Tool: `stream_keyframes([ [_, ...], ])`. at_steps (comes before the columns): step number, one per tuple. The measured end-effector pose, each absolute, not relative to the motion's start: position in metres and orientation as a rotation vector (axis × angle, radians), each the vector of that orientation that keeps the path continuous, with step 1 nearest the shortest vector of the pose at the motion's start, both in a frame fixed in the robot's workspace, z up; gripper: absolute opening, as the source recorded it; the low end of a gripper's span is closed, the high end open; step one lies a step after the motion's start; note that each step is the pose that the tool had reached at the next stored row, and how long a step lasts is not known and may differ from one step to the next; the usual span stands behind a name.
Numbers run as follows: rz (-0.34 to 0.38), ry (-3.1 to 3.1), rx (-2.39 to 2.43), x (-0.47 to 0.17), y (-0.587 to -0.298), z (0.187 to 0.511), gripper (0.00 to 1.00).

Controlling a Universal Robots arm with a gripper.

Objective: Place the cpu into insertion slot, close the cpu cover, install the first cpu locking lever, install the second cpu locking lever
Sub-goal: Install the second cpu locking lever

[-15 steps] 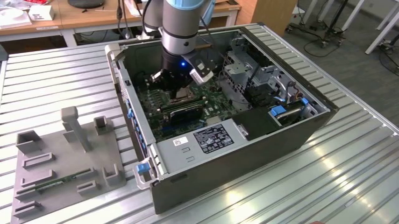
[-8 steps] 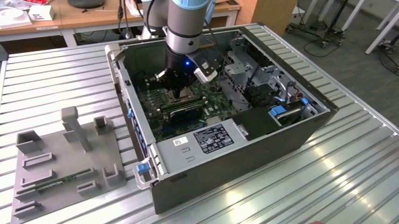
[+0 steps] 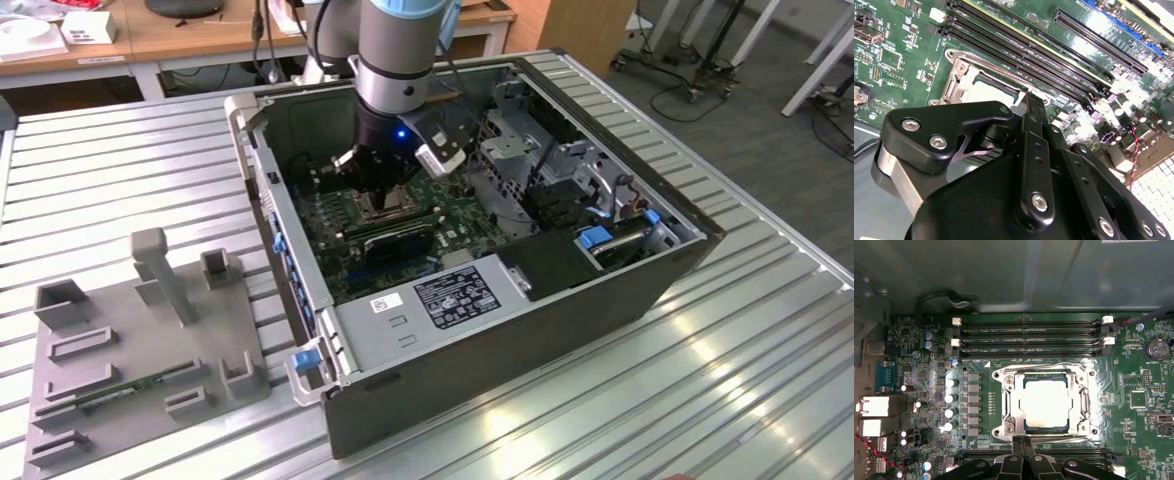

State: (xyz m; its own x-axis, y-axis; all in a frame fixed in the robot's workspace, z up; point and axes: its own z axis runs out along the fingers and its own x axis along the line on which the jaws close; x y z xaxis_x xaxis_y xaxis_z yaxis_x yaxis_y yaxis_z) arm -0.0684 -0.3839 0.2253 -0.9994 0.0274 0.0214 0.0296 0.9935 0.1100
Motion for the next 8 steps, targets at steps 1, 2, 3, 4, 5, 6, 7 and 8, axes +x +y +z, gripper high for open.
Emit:
stream_keyframes([
  [1,-0.173,-3.117,-0.045,-0.0684,-0.3839,0.2269,0.11],
  [2,-0.172,-3.117,-0.045,-0.0684,-0.3839,0.2283,0.11],
  [3,-0.172,-3.117,-0.045,-0.0684,-0.3839,0.2295,0.11],
  [4,-0.172,-3.117,-0.045,-0.0684,-0.3839,0.2305,0.11],
  [5,-0.173,-3.117,-0.045,-0.0683,-0.3839,0.2309,0.11],
  [6,-0.173,-3.117,-0.045,-0.0683,-0.3839,0.2308,0.11],
  [7,-0.173,-3.117,-0.045,-0.0683,-0.3839,0.2308,0.11],
  [8,-0.173,-3.117,-0.045,-0.0683,-0.3839,0.2308,0.11],
])
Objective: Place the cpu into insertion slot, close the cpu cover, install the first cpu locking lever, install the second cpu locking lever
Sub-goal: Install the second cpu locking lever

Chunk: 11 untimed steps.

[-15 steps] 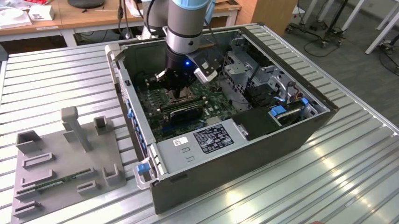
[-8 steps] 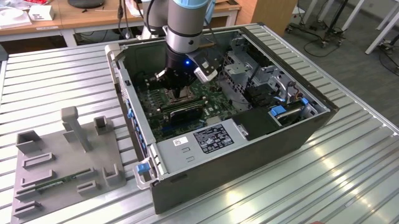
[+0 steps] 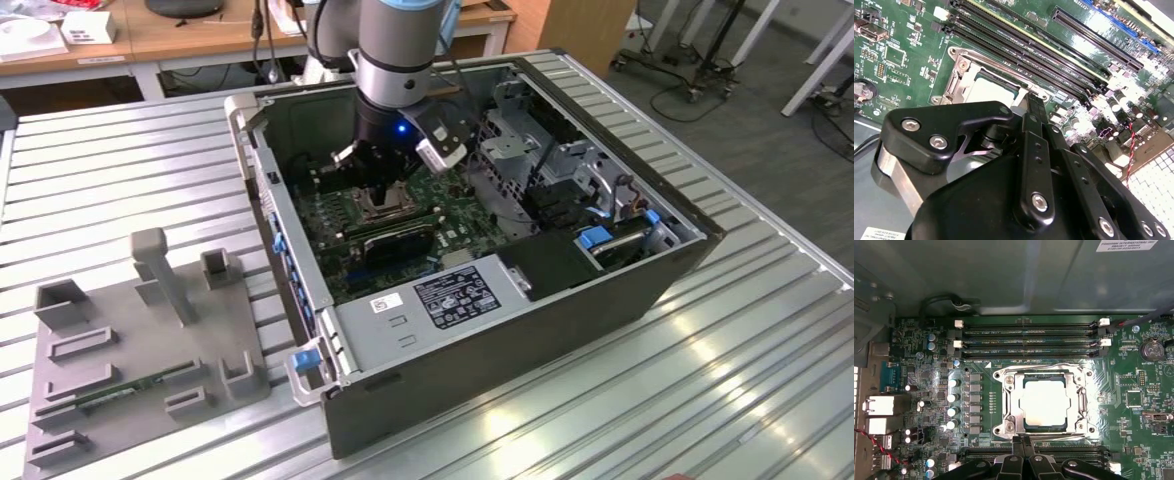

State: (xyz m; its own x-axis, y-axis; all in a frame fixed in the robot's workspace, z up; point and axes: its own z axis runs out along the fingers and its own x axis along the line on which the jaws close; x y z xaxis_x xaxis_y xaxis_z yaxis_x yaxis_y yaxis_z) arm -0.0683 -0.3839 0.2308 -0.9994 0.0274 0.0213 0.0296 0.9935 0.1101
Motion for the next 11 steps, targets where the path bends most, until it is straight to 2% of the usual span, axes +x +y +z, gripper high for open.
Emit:
stream_keyframes([
  [11,-0.172,-3.117,-0.045,-0.051,-0.383,0.231,0.11],
])
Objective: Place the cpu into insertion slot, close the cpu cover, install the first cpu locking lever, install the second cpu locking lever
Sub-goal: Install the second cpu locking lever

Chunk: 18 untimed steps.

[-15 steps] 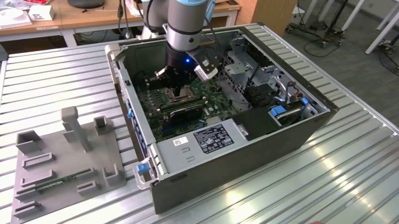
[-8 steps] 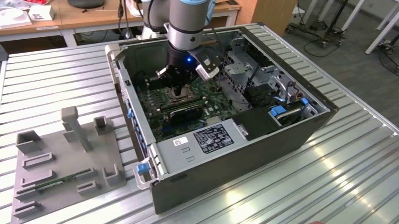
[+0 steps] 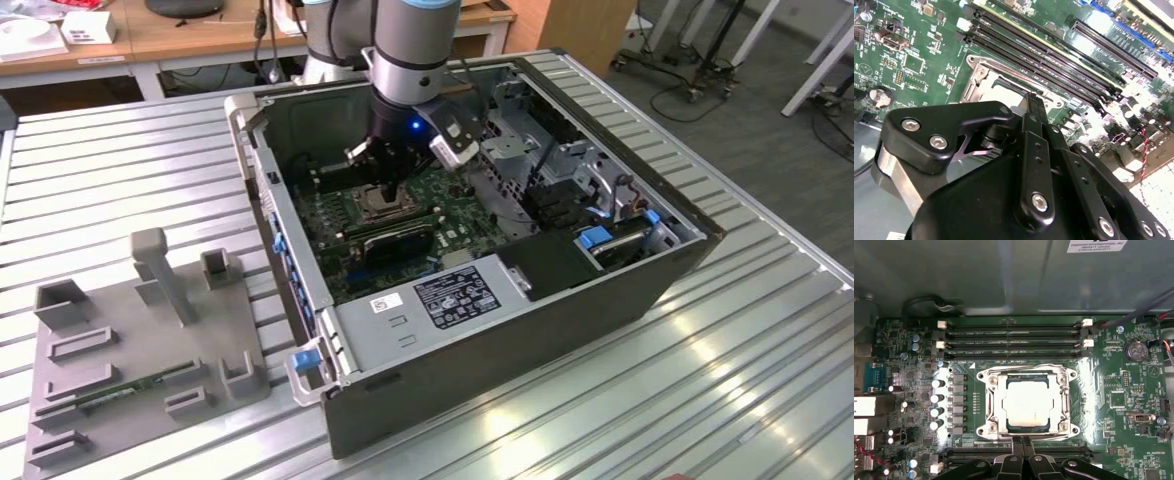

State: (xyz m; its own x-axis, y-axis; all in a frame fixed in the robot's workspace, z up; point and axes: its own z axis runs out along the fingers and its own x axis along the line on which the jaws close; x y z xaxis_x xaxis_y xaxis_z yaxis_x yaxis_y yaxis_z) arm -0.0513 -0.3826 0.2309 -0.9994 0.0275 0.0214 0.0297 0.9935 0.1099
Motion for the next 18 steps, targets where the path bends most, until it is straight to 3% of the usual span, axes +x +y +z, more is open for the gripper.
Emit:
stream_keyframes([
  [18,-0.172,-3.117,-0.045,-0.050,-0.367,0.231,0.11],
])
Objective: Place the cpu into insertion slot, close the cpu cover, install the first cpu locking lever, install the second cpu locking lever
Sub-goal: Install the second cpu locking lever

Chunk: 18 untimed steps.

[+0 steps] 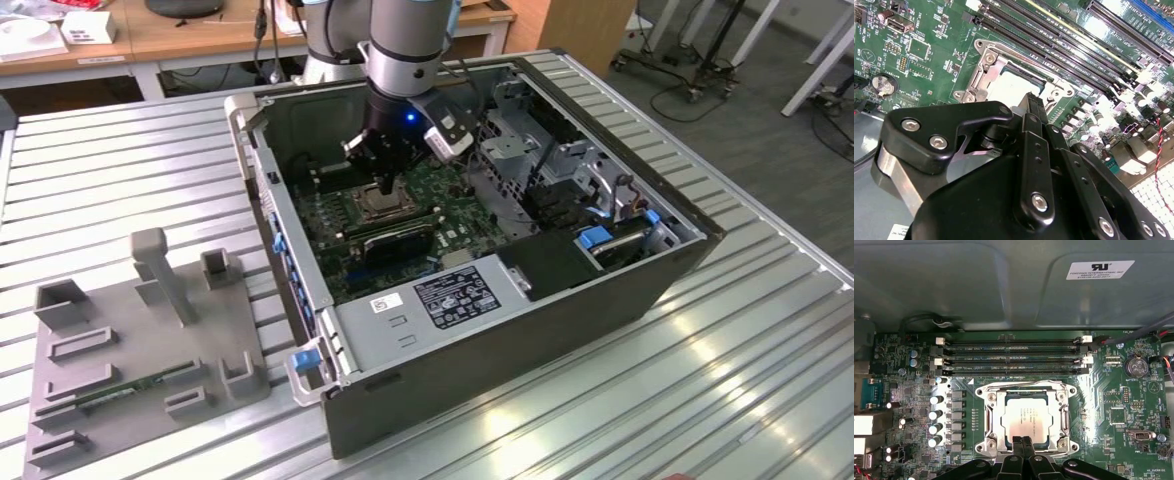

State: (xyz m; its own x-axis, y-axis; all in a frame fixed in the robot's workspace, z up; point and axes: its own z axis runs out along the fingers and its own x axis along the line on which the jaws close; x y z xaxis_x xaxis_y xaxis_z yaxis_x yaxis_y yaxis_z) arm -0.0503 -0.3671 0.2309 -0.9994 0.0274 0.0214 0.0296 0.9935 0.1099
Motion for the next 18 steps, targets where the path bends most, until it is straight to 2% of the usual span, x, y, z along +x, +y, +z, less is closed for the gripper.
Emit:
stream_keyframes([
  [18,-0.153,-3.117,-0.045,-0.0500,-0.3598,0.2309,0.11],
])
